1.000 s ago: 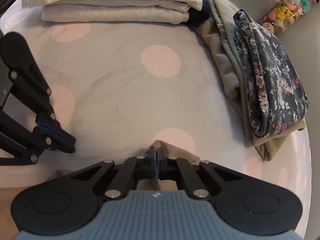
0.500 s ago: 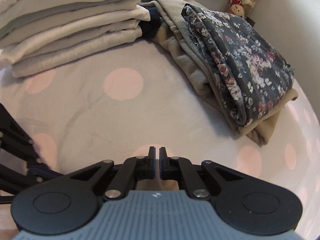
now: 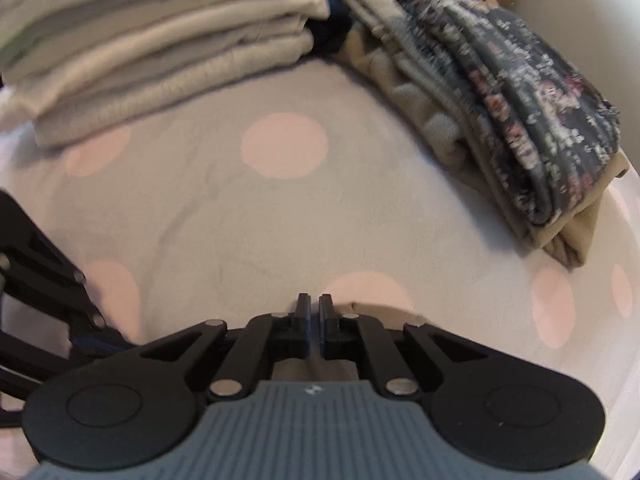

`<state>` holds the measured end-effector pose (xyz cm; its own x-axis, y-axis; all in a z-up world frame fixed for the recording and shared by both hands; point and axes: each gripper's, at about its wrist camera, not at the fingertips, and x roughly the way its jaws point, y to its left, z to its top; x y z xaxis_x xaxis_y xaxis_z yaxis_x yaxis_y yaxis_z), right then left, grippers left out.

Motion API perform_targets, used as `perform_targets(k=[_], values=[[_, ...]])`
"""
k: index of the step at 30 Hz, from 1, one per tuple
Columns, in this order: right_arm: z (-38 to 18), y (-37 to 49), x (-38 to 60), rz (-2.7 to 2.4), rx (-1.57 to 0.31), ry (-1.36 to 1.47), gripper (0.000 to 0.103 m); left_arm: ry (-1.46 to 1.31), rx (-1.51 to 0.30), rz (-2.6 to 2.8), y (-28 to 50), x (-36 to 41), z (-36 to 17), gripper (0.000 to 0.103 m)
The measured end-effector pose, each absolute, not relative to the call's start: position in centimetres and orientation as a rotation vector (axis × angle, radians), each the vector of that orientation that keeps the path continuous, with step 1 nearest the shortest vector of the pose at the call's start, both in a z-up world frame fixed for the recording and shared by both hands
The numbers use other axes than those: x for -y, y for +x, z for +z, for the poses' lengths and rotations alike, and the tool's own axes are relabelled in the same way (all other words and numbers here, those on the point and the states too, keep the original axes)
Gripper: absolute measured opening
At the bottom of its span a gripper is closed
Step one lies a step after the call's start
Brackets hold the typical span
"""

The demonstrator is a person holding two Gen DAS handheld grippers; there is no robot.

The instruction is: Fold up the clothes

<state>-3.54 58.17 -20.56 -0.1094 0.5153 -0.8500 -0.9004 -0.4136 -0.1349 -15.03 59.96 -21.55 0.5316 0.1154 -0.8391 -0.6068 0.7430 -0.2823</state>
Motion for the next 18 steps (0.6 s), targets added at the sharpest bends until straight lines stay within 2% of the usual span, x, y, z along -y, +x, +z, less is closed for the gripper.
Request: perform_targets(k=[6,14,16,18], values=[[-17.5,0.0,-56.6,1.654,-0.518,-1.016,0.010,-0.603,-0.886,0.470,-15.5,-60.1,-21.0,0.001],[-15.5,11.3,-47.2,1.380,-0.660,-0.915,0.014,-0.544,-0.899,0.535,-14.8,-59.6,-20.5,0.002],[-15.0,14.5,-44.0,1.299,-0.695,-0.884,0.017,-0.519,-0.901,0.559,-14.5,-59.1,-20.3,0.002],[-14.5,17.6,-40.5,1.217,-0.721,-0.853,0.032,-0.502,-0.893,0.576,-14.1,-58.6,-20.1,0.003]])
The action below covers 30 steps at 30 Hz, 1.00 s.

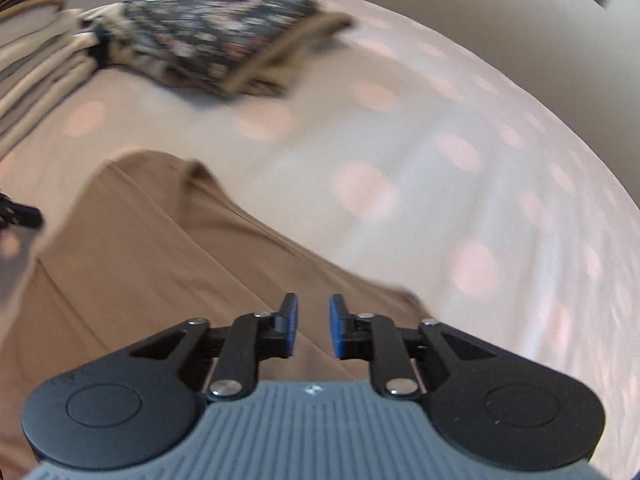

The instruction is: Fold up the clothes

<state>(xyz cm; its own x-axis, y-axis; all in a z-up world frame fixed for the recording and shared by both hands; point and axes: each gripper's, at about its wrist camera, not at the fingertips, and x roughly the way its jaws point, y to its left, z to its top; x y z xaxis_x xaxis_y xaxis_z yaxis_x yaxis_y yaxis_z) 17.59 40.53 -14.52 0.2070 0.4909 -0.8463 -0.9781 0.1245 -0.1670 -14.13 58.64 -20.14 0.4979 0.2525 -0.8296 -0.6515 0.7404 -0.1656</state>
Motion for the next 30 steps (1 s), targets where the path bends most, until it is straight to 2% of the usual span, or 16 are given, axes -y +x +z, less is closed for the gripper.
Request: perform_targets(k=[6,12,17,22,24,26,28,29,30], values=[[-13.4,26.9,-28.5,0.951,-0.827,-0.711,0.037,-0.448,-0.880,0.640,-13.1,-57.2,-19.5,0.010],[-13.4,34.6,-14.7,0.695,-0.921,-0.515,0.043,-0.438,-0.843,0.708,-12.2,-56.7,-19.1,0.010],[-15.6,40.0,-4.1,0.494,-0.998,-0.339,0.043,-0.413,-0.840,0.739,-11.0,-56.0,-19.1,0.010],[-18.6,43.6,0.2,0.410,-1.036,-0.261,0.044,-0.319,-0.889,0.744,-9.0,-54.6,-19.4,0.013],[-19.8,44.6,1.0,0.400,-1.051,-0.243,0.048,-0.289,-0.913,0.749,-8.4,-54.0,-19.8,0.013],[-21.0,45.3,1.7,0.397,-1.067,-0.230,0.048,-0.264,-0.936,0.750,-7.9,-53.7,-20.2,0.013],[-22.0,45.6,2.1,0.402,-1.079,-0.203,0.045,-0.247,-0.949,0.753,-7.4,-53.5,-20.4,0.013],[-22.3,45.7,2.3,0.409,-1.085,-0.182,0.038,-0.240,-0.954,0.755,-7.2,-53.4,-20.6,0.013],[-22.5,45.6,2.5,0.415,-1.089,-0.166,0.023,-0.238,-0.958,0.755,-7.0,-53.4,-20.7,0.013]])
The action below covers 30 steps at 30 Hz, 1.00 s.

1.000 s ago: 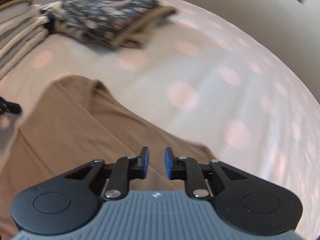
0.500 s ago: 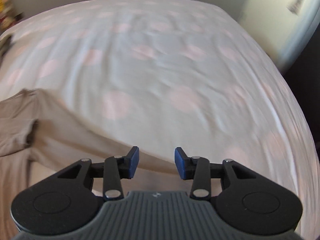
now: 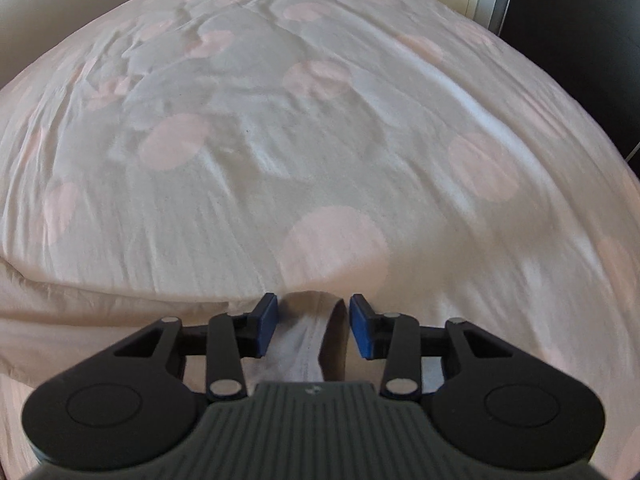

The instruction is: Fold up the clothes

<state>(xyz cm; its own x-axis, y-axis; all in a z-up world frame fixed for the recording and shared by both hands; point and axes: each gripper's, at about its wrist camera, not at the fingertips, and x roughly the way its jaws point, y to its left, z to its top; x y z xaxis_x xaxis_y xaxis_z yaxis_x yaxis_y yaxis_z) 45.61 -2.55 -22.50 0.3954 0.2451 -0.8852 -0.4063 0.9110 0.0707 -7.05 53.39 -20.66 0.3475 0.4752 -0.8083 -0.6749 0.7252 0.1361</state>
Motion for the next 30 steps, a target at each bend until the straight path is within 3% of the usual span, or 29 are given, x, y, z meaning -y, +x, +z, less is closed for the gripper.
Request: perform_targets(k=[2,3,7,20,30], values=[[-22.5,45.3,2.6,0.430,-1.086,-0.145,0.008,-0.234,-0.962,0.750,-6.7,-53.3,-20.9,0.013],[-22.2,45.2,2.5,0.436,-1.078,-0.139,0.007,-0.231,-0.962,0.748,-6.6,-53.3,-20.9,0.013],[-18.4,44.6,1.5,0.457,-1.009,-0.125,0.006,-0.221,-0.963,0.731,-6.5,-53.1,-21.1,0.013],[4.0,36.4,-11.7,0.702,-0.710,-0.168,0.006,-0.332,-0.847,0.676,-9.0,-54.2,-18.7,0.014],[10.2,22.1,-27.9,1.035,-0.595,-0.262,0.006,-0.365,-0.814,0.620,-10.3,-53.9,-18.1,0.014]])
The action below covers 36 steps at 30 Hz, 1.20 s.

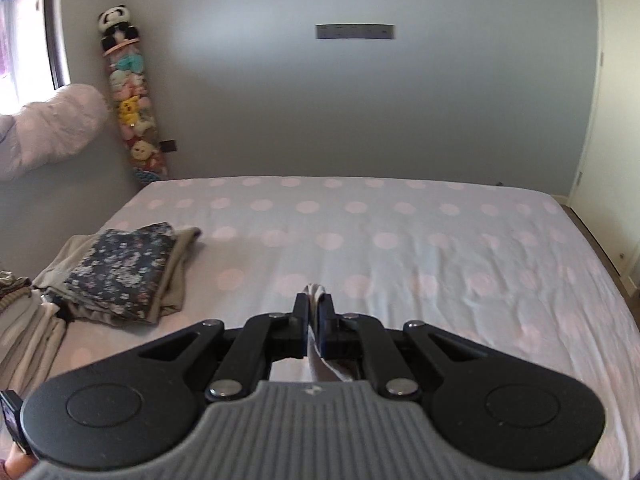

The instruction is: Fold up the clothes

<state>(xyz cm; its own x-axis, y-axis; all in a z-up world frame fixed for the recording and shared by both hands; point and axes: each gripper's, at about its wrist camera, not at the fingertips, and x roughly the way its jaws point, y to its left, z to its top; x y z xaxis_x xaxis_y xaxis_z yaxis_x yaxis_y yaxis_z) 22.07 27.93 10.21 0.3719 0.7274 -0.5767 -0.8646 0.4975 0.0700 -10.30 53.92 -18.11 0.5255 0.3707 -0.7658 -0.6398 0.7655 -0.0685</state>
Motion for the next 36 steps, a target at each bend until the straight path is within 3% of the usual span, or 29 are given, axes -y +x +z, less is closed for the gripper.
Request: perform_targets(k=[7,12,22,28,30,36], values=[[6.7,14.7,-36.6,1.178,-0.677,-0.301,0.006,-0.443,-0.773,0.636,-12.0,-55.5,-17.8,0.014],[-0.3,10.5,-41.7,1.259,-0.818,-0.356,0.006,-0.468,-0.750,0.623,-12.6,-56.2,-17.8,0.019],[-13.1,6.0,-47.9,1.334,-1.040,-0.432,0.006,-0.500,-0.762,0.605,-12.4,-57.1,-19.3,0.019],[-15.7,5.0,-49.2,1.389,-1.096,-0.426,0.016,-0.509,-0.758,0.598,-12.4,-57.5,-19.8,0.019],[-15.6,4.9,-49.1,1.409,-1.085,-0.419,0.032,-0.516,-0.747,0.597,-12.5,-57.6,-19.8,0.019],[-15.1,7.2,-46.5,1.374,-1.036,-0.402,0.032,-0.523,-0.718,0.535,-12.1,-56.9,-19.4,0.022]])
